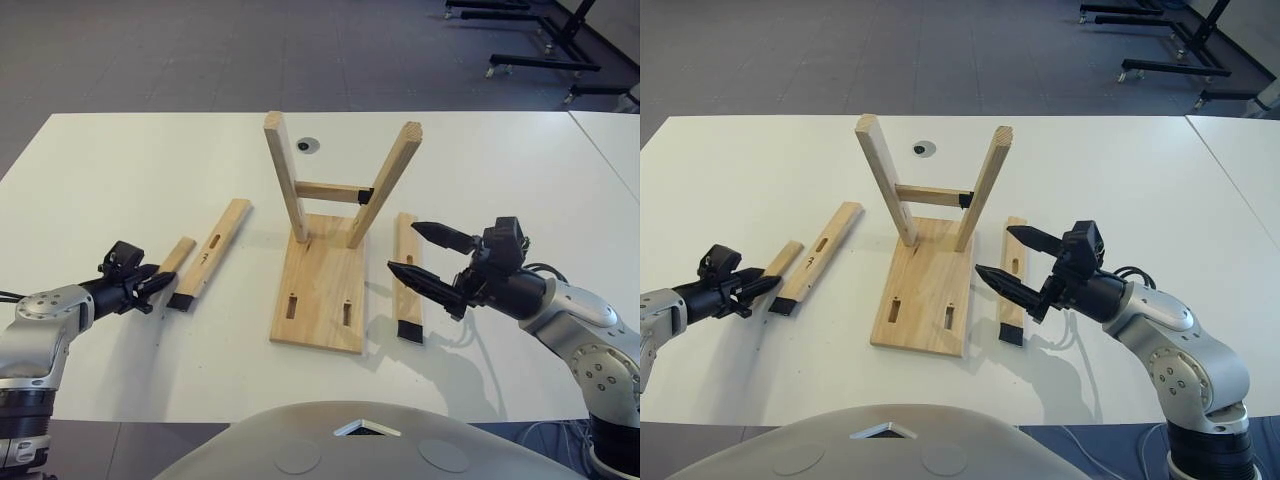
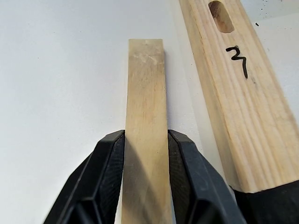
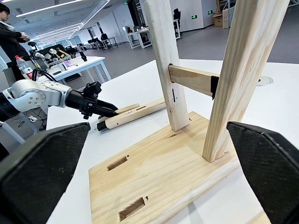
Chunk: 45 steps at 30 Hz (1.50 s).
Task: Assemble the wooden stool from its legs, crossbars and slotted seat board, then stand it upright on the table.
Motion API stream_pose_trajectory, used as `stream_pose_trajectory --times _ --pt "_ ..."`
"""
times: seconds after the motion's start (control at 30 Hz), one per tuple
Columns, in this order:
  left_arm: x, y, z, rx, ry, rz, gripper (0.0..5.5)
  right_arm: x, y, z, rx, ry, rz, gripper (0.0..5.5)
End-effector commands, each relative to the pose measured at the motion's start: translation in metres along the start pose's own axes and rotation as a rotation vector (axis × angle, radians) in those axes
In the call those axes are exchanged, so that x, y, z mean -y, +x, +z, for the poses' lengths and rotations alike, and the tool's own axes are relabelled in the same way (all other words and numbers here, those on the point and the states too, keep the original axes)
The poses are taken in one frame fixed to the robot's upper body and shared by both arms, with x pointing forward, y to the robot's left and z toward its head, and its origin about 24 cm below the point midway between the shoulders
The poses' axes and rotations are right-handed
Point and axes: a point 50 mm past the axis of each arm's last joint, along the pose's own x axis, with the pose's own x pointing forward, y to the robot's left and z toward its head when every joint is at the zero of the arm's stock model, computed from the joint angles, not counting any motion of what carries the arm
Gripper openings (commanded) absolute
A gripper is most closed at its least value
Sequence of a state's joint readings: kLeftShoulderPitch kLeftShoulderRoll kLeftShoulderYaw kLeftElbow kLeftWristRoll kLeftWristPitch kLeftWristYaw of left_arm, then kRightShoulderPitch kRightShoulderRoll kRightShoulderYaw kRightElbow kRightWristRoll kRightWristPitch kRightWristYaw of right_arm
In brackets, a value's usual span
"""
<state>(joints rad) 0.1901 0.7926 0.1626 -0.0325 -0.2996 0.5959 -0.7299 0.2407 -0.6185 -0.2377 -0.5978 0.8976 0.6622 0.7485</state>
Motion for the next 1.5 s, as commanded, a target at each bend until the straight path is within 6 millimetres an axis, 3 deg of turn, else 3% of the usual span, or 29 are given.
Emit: stream_pose_trajectory --times 0.03,0.2,0.37,0.43,0.57,0.67,0.8,0.97,1.5 --pt "0.005 0.008 -0.023 -0.105 -0.039 -0.016 1.28 0.002 0.001 0.005 0.012 -0.027 -0.010 5.40" --pt "-0.003 0.009 -0.003 0.089 -0.062 0.025 1.28 0.004 0.000 0.016 0.062 -0.045 0.001 5.40" --pt "-0.008 -0.019 0.094 0.637 0.044 0.029 1.28 0.003 -0.022 0.043 0.189 -0.064 0.006 5.40" --pt "-0.004 -0.032 0.123 0.794 0.109 0.056 1.28 0.006 -0.025 0.053 0.222 -0.080 -0.002 5.40" --pt "0.029 -0.048 0.193 1.119 0.387 0.169 1.28 -0.002 -0.003 0.095 0.419 -0.154 -0.015 5.40" --pt "0.072 -0.048 0.224 1.263 0.691 0.176 1.28 -0.020 0.037 0.123 0.504 -0.192 -0.006 5.40" --pt "0.111 -0.042 0.240 1.377 0.881 0.156 1.28 -0.042 0.082 0.145 0.605 -0.116 0.026 5.40" --pt "0.131 -0.036 0.242 1.442 0.965 0.154 1.28 -0.060 0.113 0.155 0.647 -0.089 0.021 5.40" --pt "0.154 -0.030 0.241 1.486 0.806 -0.025 1.28 -0.064 0.125 0.151 0.677 -0.090 0.072 5.25"
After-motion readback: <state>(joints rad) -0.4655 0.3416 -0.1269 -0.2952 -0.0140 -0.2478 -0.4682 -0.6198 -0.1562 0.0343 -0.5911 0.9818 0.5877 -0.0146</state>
